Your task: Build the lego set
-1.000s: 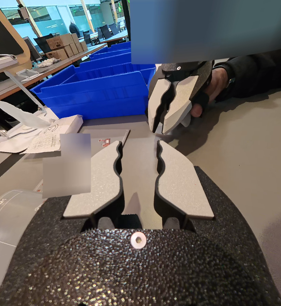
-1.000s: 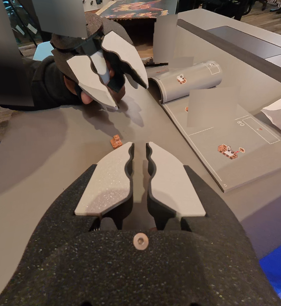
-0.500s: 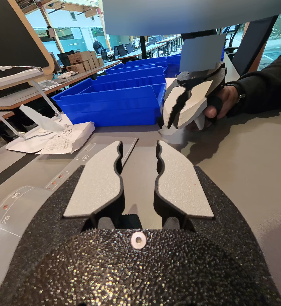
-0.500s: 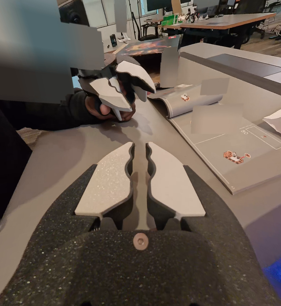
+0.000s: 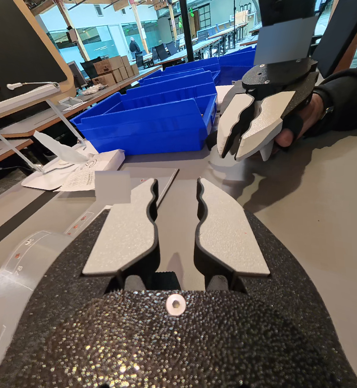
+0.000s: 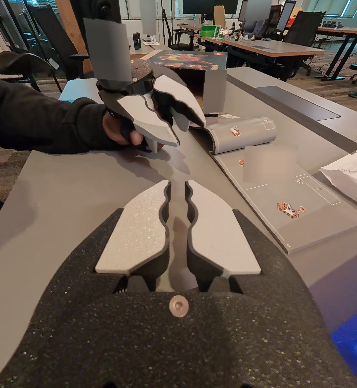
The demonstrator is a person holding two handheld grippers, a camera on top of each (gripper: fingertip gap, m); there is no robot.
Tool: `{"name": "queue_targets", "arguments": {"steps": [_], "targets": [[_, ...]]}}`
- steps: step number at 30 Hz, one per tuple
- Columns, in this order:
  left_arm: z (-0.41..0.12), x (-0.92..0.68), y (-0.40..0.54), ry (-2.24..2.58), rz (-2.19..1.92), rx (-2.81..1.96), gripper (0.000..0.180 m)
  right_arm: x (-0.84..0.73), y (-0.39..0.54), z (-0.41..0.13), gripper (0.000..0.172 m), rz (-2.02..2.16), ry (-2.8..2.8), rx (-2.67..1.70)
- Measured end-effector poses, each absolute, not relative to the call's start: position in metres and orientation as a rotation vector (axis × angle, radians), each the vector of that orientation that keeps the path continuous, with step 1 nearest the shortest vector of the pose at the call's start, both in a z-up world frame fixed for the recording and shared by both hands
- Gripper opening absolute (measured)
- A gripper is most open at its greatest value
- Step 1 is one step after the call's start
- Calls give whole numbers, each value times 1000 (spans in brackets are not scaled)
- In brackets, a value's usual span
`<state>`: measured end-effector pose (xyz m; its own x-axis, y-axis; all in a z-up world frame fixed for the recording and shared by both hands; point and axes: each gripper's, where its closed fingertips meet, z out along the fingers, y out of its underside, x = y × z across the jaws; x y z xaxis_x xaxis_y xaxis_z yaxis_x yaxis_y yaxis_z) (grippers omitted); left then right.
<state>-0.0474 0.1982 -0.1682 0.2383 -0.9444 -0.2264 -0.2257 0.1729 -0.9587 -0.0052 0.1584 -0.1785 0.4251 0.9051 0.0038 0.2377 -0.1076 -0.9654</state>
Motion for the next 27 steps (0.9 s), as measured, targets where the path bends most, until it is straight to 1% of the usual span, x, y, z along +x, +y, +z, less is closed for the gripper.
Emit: {"name": "queue_targets", "arguments": {"steps": [7,9,11,14,16,18,19,22,24,27], "targets": [[-173,-43,197,1279,-761,-1323,34,0,161,-172,12,900,-931,-1642],[-172,-43,199,1267,-763,-1325,34,0,155,-158,12,974,-889,-1630],[-169,-44,203,1243,-771,-1326,34,8,148,-126,12,1029,-870,-1593],[-165,-45,210,1199,-787,-1334,34,62,162,-73,8,788,-861,-1597],[-164,-45,212,1185,-798,-1341,34,116,190,-61,3,498,-912,-1685],[-164,-45,211,1189,-794,-1336,34,180,241,-84,4,145,-964,-1903],[-165,-45,210,1195,-787,-1335,34,206,262,-107,5,65,-982,-2046],[-167,-43,208,1216,-763,-1328,34,233,287,-170,0,144,-1058,-2376],[-168,-42,207,1226,-752,-1323,34,236,293,-192,0,92,-1154,-2458],[-169,-42,207,1231,-743,-1319,33,232,293,-212,3,79,-1237,-2559]]}}
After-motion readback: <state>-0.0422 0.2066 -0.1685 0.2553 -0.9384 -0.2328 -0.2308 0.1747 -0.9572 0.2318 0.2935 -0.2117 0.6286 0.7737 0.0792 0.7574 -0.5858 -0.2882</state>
